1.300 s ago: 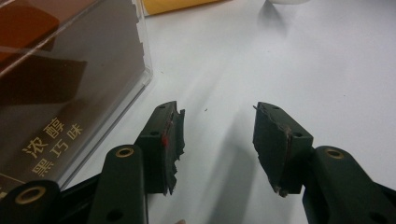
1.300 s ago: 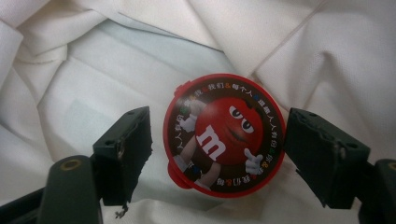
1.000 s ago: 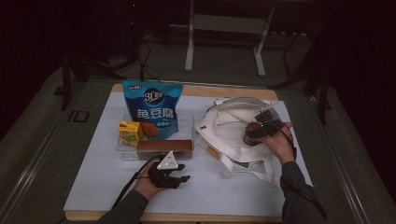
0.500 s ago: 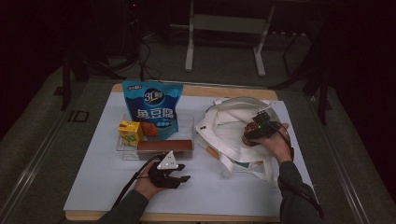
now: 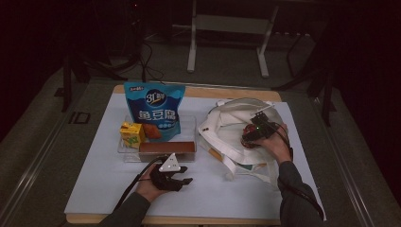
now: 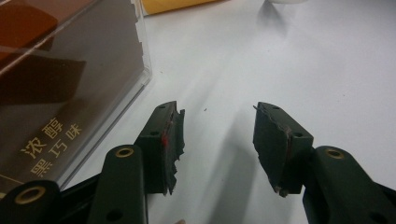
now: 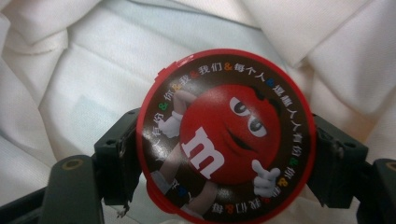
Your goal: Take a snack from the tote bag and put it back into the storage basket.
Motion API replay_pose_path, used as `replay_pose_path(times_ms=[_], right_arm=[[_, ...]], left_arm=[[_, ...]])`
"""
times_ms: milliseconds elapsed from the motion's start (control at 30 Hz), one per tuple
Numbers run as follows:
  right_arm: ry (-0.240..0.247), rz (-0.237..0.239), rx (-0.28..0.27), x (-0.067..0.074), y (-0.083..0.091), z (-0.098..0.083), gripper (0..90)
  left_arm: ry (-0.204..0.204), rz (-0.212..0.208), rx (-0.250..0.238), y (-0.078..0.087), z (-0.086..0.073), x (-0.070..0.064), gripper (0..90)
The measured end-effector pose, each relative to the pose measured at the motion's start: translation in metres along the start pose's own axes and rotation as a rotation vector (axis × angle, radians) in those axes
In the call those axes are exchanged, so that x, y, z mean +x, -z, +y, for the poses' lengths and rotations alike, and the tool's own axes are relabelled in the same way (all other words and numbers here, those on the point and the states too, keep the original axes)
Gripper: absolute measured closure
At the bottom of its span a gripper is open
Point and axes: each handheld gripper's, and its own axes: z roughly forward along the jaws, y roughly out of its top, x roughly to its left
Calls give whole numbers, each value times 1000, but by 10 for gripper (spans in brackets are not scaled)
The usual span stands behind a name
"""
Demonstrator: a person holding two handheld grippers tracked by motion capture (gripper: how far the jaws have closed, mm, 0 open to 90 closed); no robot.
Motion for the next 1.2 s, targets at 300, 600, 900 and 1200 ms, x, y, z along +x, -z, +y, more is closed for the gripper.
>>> replay_pose_path(times_ms=[300,600,900,1200], right_arm=[[4,-13,27,2,-3,1,255],[19,-41,26,6,0,2,257],[28,-28,14,9,13,4,257],[55,-12,5,17,26,9,257]], left_arm=[[1,-1,0,0,0,0,502],[0,0,0,0,0,0,502],[0,1,-1,0,0,0,503],[0,-1,0,0,0,0,503]])
